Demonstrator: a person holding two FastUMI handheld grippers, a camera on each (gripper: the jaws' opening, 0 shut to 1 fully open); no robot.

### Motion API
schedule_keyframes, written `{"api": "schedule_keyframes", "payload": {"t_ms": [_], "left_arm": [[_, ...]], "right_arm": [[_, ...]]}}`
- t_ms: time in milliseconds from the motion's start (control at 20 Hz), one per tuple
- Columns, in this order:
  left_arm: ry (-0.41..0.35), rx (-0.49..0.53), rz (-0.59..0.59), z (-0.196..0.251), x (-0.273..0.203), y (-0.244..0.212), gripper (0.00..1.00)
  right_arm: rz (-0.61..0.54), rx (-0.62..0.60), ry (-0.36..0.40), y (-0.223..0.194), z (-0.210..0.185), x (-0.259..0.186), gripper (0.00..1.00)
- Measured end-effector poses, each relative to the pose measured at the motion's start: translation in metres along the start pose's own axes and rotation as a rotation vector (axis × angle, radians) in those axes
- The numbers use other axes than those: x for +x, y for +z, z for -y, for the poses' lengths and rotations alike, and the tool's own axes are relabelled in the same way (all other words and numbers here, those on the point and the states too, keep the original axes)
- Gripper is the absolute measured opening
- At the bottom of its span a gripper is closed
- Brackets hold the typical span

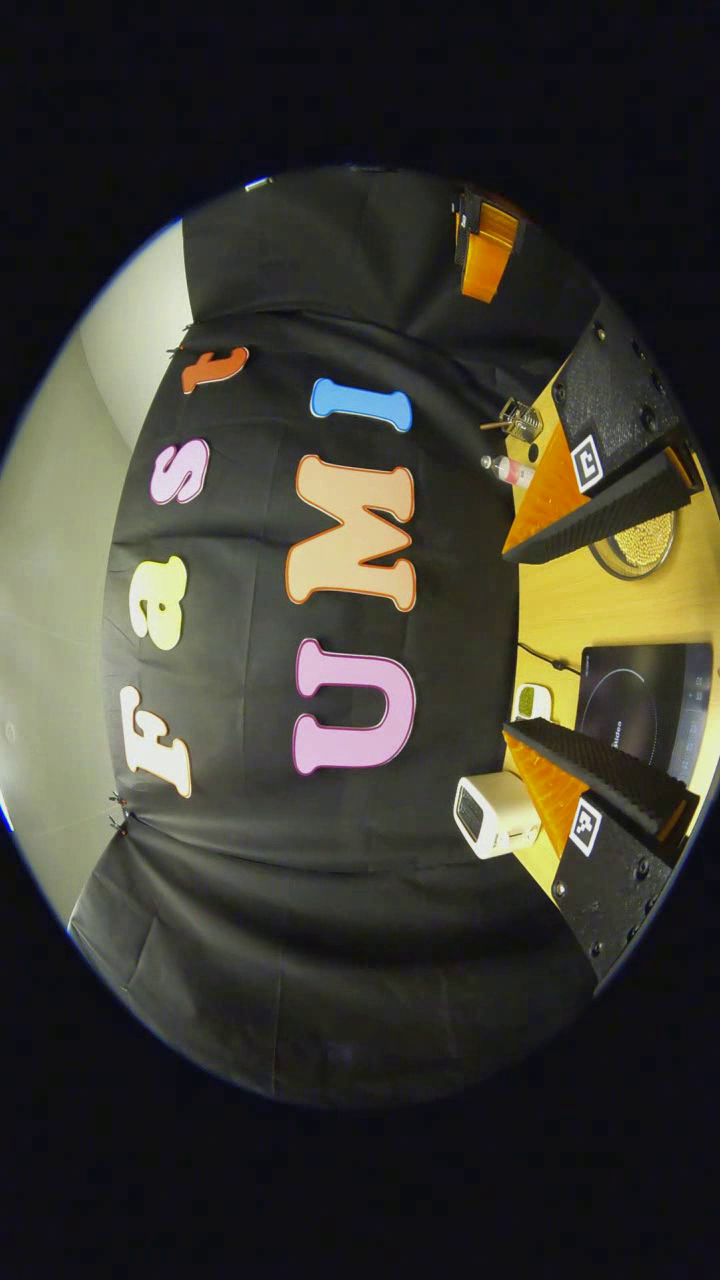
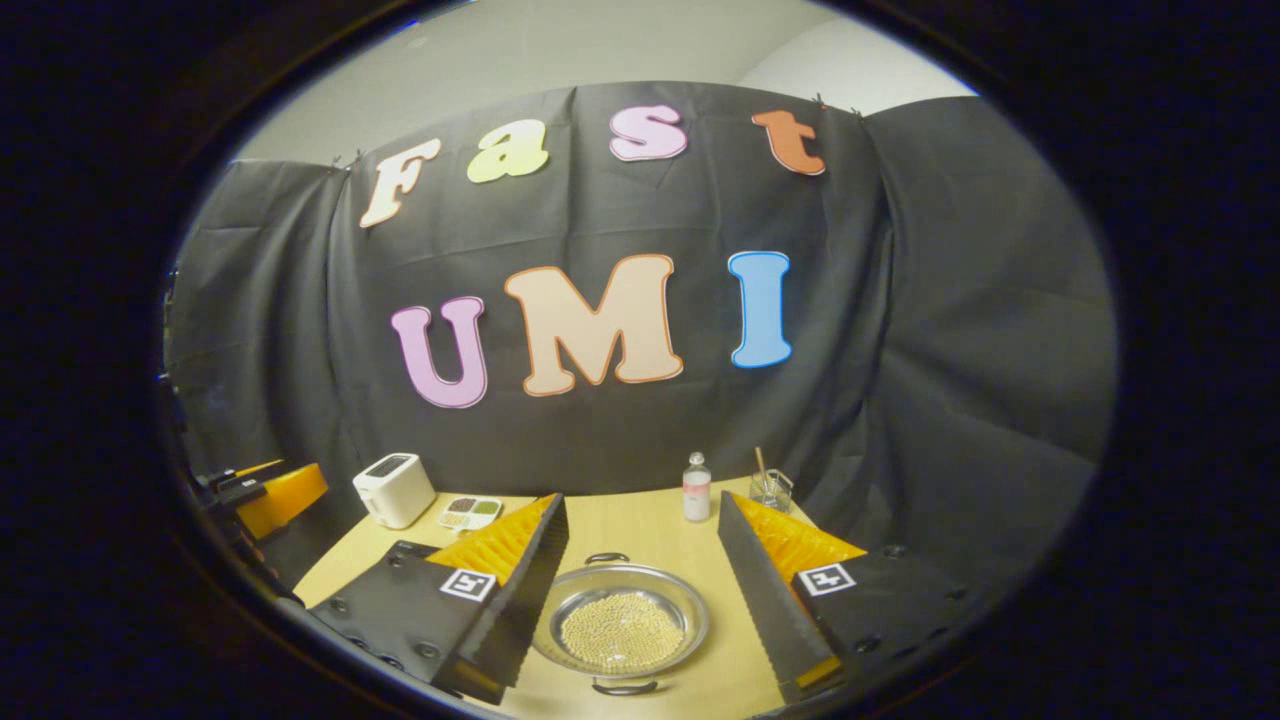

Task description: First push the handle of the pot to place it horizontally, then grasp the pot with both hands and set it on the induction cooktop.

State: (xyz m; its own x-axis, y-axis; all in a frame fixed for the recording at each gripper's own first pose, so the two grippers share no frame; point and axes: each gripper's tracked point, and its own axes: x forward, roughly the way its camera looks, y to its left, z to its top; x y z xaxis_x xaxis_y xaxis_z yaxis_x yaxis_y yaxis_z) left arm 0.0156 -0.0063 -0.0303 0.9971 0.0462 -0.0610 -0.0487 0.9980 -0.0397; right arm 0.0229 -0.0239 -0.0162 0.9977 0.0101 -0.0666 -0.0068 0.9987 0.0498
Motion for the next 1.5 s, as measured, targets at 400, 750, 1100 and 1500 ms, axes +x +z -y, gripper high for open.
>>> {"api": "schedule_keyframes", "payload": {"t_ms": [400,750,1100,1500], "left_arm": [[0.005,0.023,-0.021,-0.033,-0.014,-0.011,0.95],[-0.024,0.077,-0.044,-0.053,-0.025,-0.023,0.95],[-0.008,0.068,-0.087,-0.077,-0.030,-0.045,0.91],[0.048,0.032,-0.142,-0.104,-0.025,-0.067,0.95]], "right_arm": [[-0.009,0.032,-0.012,-0.018,-0.023,-0.014,0.08],[-0.126,0.045,-0.017,-0.084,-0.046,-0.018,0.03],[-0.414,0.121,0.047,-0.207,-0.074,-0.021,0.03],[-0.679,0.141,0.085,-0.309,-0.079,-0.022,0.03]]}}
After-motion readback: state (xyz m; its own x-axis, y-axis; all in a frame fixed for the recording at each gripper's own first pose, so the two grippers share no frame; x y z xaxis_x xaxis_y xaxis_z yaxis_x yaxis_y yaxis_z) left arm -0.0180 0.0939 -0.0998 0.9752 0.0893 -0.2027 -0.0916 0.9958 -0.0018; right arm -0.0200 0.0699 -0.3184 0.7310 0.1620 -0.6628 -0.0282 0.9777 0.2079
